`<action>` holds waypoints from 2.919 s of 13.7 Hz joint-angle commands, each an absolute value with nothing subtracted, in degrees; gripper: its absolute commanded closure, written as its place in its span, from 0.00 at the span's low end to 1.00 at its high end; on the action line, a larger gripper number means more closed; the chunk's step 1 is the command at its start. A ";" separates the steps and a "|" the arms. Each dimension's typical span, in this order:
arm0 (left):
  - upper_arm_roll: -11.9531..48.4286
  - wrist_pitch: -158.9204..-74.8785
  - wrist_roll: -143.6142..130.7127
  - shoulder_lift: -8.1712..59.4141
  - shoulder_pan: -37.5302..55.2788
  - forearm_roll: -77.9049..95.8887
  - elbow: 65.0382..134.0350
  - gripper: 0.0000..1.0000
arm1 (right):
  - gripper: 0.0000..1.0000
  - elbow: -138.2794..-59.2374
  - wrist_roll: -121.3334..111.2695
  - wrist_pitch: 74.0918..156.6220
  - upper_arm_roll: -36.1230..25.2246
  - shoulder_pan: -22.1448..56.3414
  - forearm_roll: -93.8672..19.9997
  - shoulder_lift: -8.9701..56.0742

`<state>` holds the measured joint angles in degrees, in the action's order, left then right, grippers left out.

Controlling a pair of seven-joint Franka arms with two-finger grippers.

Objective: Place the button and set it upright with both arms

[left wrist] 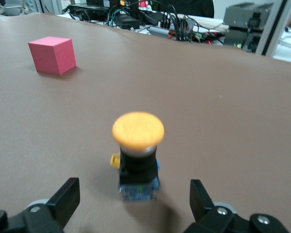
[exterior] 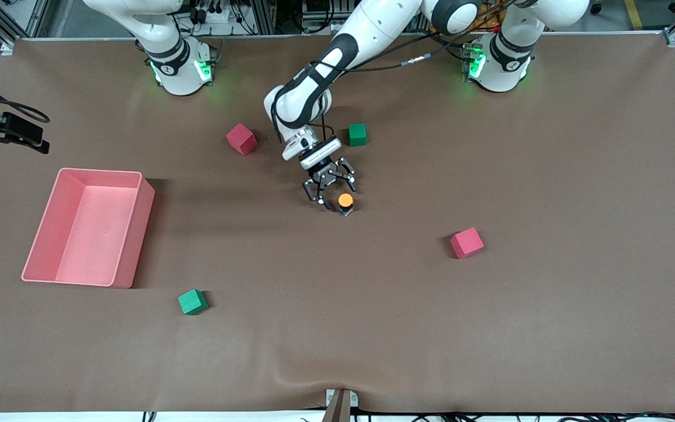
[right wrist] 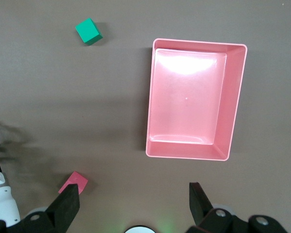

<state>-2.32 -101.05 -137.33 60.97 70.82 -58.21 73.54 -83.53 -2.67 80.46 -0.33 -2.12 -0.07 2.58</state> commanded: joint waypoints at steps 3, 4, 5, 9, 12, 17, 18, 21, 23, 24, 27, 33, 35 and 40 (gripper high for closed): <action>0.70 -99.76 -133.08 58.28 70.84 -58.80 73.48 0.00 | 0.00 -82.88 -2.29 80.51 -0.09 -2.72 -0.53 2.90; 0.79 -99.41 -131.41 58.01 70.84 -58.36 73.48 0.00 | 0.00 -82.88 -2.29 80.51 -0.09 -2.90 -0.53 2.90; 0.88 -98.80 -130.79 57.57 70.84 -57.32 73.48 0.00 | 0.00 -82.88 -2.29 80.59 -0.09 -2.99 -0.61 2.90; 2.29 -97.56 -123.87 52.75 70.84 -52.75 73.48 0.00 | 0.00 -82.79 -2.29 80.77 -0.18 -3.51 -0.35 2.90; 1.67 -97.47 -117.17 47.57 70.49 -47.03 73.39 0.00 | 0.00 -82.71 -2.29 80.77 -0.18 -3.78 -0.35 2.90; 1.49 -97.12 -108.57 40.45 65.94 -44.04 73.39 0.00 | 0.00 -82.79 -2.29 80.77 -0.18 -3.78 -0.53 2.90; 1.49 -97.12 -104.19 37.56 63.66 -41.68 73.39 0.00 | 0.00 -82.79 -2.29 80.77 -0.18 -3.87 -0.53 2.90; 1.49 -97.12 -90.82 31.83 57.15 -35.78 73.39 0.00 | 0.00 -82.71 -2.29 80.77 -0.18 -3.69 -0.62 2.90; 1.58 -97.29 -88.08 31.29 54.94 -35.68 73.30 0.00 | 0.00 -82.71 -2.29 81.03 -0.09 -3.69 -0.62 2.90; 1.84 -97.29 -86.94 31.29 53.54 -35.60 73.21 0.00 | 0.00 -82.71 -2.29 81.21 -0.09 -3.78 -0.70 2.99; 1.85 -97.38 -81.15 30.07 50.64 -35.25 73.21 0.00 | 0.00 -82.71 -2.29 81.12 -0.18 -3.87 -0.62 2.90; 12.96 -102.65 -68.23 27.60 29.94 -31.12 73.21 0.00 | 0.00 -82.71 -2.29 81.30 -0.09 -3.78 -0.79 2.90; 24.73 -102.74 -63.39 27.42 16.24 -30.85 73.21 0.00 | 0.00 -82.62 -2.29 81.47 -0.17 -3.87 -0.62 2.81; 27.95 -102.57 -52.76 23.12 3.81 -17.98 73.56 0.00 | 0.00 -82.18 -2.29 81.82 -0.18 -3.87 -0.62 2.81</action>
<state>27.24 -102.48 -55.70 26.06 7.56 -24.19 72.01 -83.14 -2.65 81.84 -0.63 -3.14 -0.10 2.62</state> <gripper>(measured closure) 0.000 0.000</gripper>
